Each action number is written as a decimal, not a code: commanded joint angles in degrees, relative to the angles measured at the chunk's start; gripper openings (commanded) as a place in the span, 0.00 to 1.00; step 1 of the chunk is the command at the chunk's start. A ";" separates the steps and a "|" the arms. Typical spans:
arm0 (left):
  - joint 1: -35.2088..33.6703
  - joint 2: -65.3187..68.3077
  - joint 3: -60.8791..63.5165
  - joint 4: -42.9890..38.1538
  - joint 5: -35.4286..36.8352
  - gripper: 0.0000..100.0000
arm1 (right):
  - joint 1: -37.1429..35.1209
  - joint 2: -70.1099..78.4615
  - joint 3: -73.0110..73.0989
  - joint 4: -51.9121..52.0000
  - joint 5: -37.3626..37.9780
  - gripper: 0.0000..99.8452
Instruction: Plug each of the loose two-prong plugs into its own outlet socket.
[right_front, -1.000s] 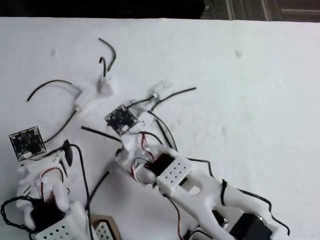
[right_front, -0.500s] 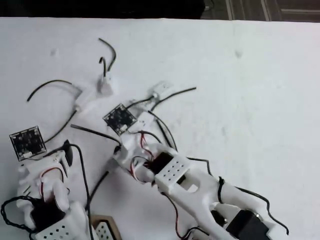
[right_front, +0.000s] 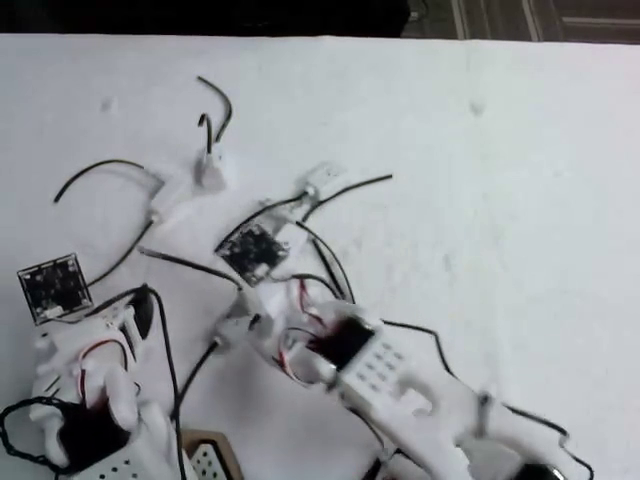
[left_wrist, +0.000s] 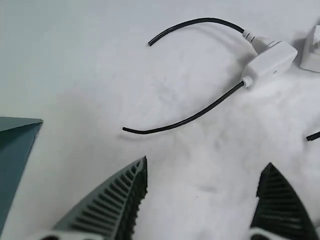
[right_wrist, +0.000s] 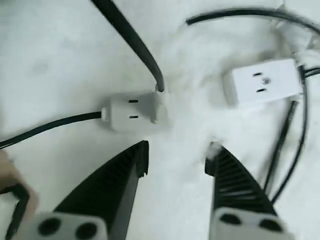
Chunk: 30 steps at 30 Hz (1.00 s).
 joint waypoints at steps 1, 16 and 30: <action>5.41 -0.13 -5.80 3.52 -5.01 0.35 | 0.04 -15.08 -0.35 8.48 -0.18 0.18; 29.67 21.05 -7.65 0.35 -10.46 0.35 | 19.03 -13.41 -0.26 16.40 0.00 0.12; 37.58 61.67 -16.97 -14.77 -11.25 0.35 | 21.67 -0.92 3.16 4.00 0.18 0.12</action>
